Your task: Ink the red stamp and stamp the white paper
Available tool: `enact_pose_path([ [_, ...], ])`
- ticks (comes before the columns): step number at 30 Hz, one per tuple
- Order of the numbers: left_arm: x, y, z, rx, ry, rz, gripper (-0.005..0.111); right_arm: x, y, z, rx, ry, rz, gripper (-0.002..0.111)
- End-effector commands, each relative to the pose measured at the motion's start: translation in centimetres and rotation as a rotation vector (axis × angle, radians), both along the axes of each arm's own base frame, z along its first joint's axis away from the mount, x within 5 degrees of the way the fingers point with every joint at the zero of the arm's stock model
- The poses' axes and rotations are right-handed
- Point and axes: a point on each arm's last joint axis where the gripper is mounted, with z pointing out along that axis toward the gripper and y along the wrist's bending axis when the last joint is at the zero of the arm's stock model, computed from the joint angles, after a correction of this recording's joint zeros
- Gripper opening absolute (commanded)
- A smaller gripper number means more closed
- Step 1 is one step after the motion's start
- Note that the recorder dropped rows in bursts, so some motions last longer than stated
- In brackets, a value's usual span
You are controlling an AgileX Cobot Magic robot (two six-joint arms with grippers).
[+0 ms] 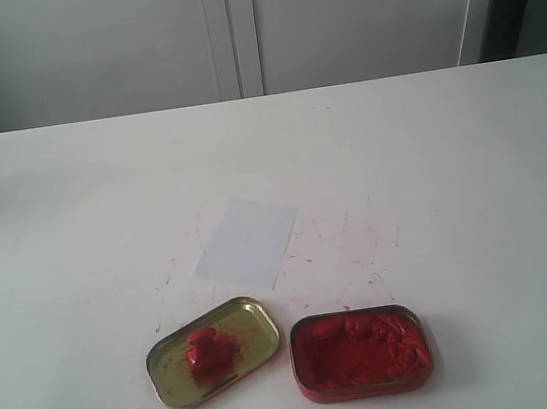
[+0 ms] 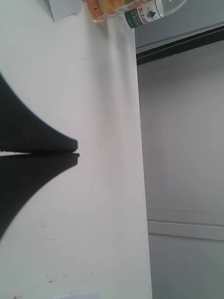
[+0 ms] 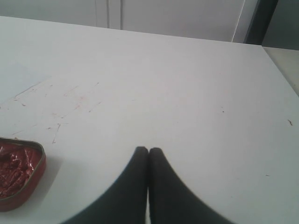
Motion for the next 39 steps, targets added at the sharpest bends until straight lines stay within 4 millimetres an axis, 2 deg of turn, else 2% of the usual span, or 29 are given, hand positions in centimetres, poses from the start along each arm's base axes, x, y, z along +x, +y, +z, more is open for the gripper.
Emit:
enact_pose_path([
  [1,-0.5,0.0,1.8,0.051,0.045,-0.009,0.0,0.0,0.0,0.0,0.002,-0.016,-0.004,0.0],
  [8,0.0,0.0,4.2,0.161,0.062,-0.02,0.0,0.0,0.0,0.0,0.002,-0.016,-0.004,0.0],
  [14,0.9,0.0,6.1,0.161,0.143,-0.031,0.0,0.0,0.0,0.0,0.002,-0.016,-0.004,0.0],
  [24,3.3,-0.1,8.5,0.143,0.46,-0.078,0.0,0.0,0.0,0.0,0.002,-0.016,-0.004,0.0],
  [39,7.9,-0.4,9.5,0.088,0.856,-0.145,0.0,0.0,0.0,0.0,0.002,-0.016,-0.004,0.0],
])
